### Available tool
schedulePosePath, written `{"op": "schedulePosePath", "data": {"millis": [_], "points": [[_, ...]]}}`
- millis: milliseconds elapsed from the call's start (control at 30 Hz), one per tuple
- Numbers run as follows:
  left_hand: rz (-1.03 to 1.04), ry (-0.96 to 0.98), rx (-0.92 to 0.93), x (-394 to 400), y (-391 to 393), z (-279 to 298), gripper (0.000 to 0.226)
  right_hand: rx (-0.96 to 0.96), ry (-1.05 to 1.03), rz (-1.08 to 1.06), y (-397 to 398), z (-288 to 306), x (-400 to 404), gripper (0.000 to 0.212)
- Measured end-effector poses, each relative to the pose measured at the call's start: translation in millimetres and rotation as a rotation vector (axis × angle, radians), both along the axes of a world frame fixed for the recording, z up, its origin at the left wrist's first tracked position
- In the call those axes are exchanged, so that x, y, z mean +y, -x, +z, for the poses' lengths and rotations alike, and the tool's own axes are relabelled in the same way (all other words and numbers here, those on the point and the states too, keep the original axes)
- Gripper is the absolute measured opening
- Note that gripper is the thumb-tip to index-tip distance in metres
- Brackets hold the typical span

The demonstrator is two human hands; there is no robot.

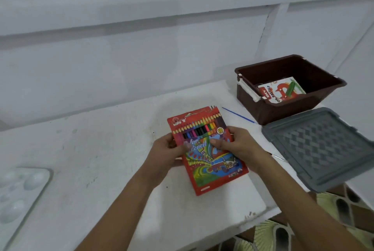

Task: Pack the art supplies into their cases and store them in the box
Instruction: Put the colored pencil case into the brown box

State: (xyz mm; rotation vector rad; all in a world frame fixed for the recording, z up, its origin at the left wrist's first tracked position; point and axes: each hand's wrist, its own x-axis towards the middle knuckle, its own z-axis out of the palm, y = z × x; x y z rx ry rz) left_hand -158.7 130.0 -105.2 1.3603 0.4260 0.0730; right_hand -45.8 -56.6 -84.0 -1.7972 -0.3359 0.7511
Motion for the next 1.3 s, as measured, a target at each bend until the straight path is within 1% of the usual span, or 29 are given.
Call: {"op": "schedulePosePath", "data": {"millis": [67,167,200,267,333,433,500,600,667,700,833,900,967,1067,1167,1233,1300], "points": [[-0.018,0.039,-0.046,1,-29,23,0.03,-0.005,0.007,0.057,-21,30,-16,0.033],[-0.07,0.044,-0.086,-2,-84,59,0.035,-0.029,0.015,0.117,-64,69,-43,0.033],[-0.092,0.022,-0.101,-6,-103,69,0.036,-0.046,0.022,0.116,-81,80,-51,0.035],[-0.116,-0.007,-0.141,-20,-140,87,0.029,-0.075,0.026,0.101,-115,96,-66,0.037],[-0.111,0.0,-0.173,-38,-173,100,0.026,-0.092,0.033,0.091,-149,108,-84,0.036],[-0.057,0.035,-0.198,-63,-215,109,0.03,-0.12,0.081,0.073,-199,122,-122,0.035],[0.02,0.092,-0.212,-77,-238,109,0.032,-0.139,0.089,0.034,-228,124,-146,0.037],[0.11,0.183,-0.232,-99,-262,103,0.027,-0.025,-0.06,-0.063,-263,116,-165,0.04],[0.136,0.2,-0.208,-113,-274,96,0.026,0.008,-0.127,-0.122,-282,107,-169,0.046],[0.146,0.17,-0.174,-119,-279,92,0.027,-0.009,-0.125,-0.144,-293,102,-170,0.05],[0.127,-0.095,0.024,-130,-293,82,0.026,-0.134,-0.053,-0.189,-328,83,-174,0.063],[0.083,-0.177,0.081,-135,-299,82,0.025,-0.173,-0.013,-0.179,-340,77,-176,0.06],[0.043,-0.303,0.124,-139,-305,82,0.025,-0.224,0.05,-0.148,-347,73,-176,0.056],[-0.022,-0.49,0.192,-146,-313,83,0.017,-0.356,0.206,-0.06,-354,67,-174,0.056],[-0.07,-0.664,0.275,-154,-321,81,0.028,-0.528,0.393,0.068,-359,61,-169,0.059],[-0.106,-0.763,0.337,-160,-325,80,0.029,-0.574,0.51,0.137,-361,57,-166,0.065],[-0.147,-0.836,0.393,-166,-330,76,0.028,-0.597,0.595,0.181,-363,51,-165,0.061]]}}
